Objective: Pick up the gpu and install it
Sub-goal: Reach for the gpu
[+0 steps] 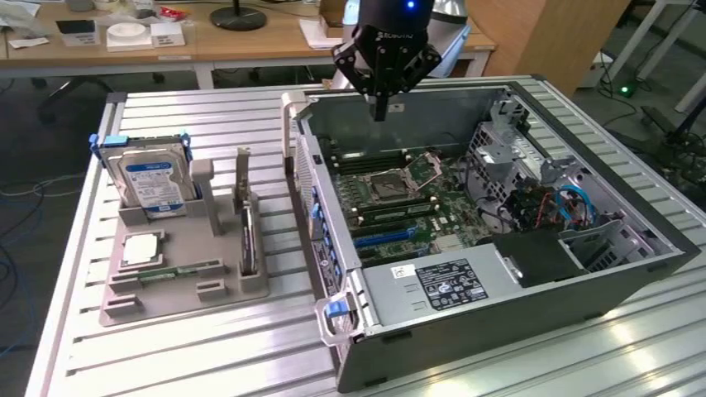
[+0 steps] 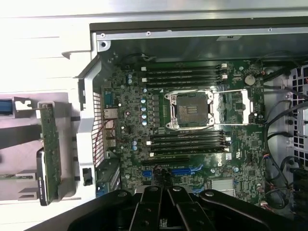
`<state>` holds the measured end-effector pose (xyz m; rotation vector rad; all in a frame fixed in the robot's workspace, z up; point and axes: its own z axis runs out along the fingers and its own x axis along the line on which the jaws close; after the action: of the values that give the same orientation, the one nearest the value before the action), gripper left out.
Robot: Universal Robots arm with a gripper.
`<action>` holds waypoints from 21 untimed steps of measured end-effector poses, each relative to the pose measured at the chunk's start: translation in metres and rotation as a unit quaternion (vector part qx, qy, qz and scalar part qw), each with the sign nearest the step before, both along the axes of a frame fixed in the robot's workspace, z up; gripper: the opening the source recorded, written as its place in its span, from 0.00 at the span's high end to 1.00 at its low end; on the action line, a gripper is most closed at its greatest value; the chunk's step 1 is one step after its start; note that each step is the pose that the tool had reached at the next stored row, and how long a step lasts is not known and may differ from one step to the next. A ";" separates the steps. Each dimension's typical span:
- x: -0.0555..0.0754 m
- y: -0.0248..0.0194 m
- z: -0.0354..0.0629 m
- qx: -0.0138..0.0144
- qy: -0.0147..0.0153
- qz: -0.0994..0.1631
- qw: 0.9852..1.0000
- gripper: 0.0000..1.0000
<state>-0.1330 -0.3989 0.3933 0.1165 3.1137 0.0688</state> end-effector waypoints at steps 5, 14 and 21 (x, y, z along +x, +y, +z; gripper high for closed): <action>-0.007 0.0000 0.0000 0.000 0.000 0.000 1.000 0.89; -0.020 0.0000 0.0000 0.000 0.000 0.000 1.000 0.89; -0.029 0.0000 -0.0001 0.000 0.000 0.000 1.000 0.89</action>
<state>-0.1619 -0.3989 0.3932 0.1166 3.1136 0.0690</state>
